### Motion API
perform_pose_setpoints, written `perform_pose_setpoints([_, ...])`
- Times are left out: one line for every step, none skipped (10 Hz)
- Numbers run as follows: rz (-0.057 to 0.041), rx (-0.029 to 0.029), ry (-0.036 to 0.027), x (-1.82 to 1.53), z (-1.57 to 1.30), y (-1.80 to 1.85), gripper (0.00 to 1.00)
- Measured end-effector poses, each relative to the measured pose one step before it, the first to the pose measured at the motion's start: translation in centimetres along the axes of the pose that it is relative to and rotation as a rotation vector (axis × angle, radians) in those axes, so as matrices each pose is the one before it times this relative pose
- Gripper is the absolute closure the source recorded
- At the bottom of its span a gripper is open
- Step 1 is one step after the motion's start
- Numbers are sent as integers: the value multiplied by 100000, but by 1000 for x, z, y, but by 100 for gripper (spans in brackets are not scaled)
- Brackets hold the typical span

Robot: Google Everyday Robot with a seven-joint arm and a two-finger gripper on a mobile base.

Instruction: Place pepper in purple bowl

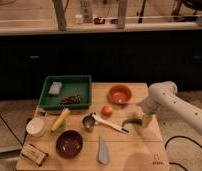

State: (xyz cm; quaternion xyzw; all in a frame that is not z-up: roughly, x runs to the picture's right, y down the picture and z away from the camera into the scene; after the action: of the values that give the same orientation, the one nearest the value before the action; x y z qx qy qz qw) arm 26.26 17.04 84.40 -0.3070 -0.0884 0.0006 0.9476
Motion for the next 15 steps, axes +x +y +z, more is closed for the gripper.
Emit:
perform_pose_setpoints([-125,-224,-281,-21,35,4,20])
perform_pose_setpoints([-94,-234,-266,22,17,-1,20])
perform_pose_setpoints([-85,-197,-286,-8,42,0,20])
perform_pose_setpoints([-106,-64,-198,-14,41,-48,20])
perform_pose_setpoints([-217,-446,-490,-46,80,9,20])
perform_pose_setpoints([-96,-396,-212,39,46,46,20])
perform_pose_setpoints([-22,-45,-155,26,-34,-16,20])
perform_pose_setpoints([-123,-429,-313,-15,95,25,20])
perform_pose_setpoints([-143,-116,-226,-30,49,-36,20])
perform_pose_setpoints([-146,-128,-235,-14,60,-48,20])
perform_pose_setpoints([-103,-440,-159,-4,76,51,20])
perform_pose_setpoints([-11,-231,-237,37,62,10,25])
perform_pose_setpoints([-142,-255,-107,-10,28,18,33])
perform_pose_setpoints([-42,-72,-94,39,56,8,41])
perform_pose_setpoints([-103,-323,-105,48,46,41,53])
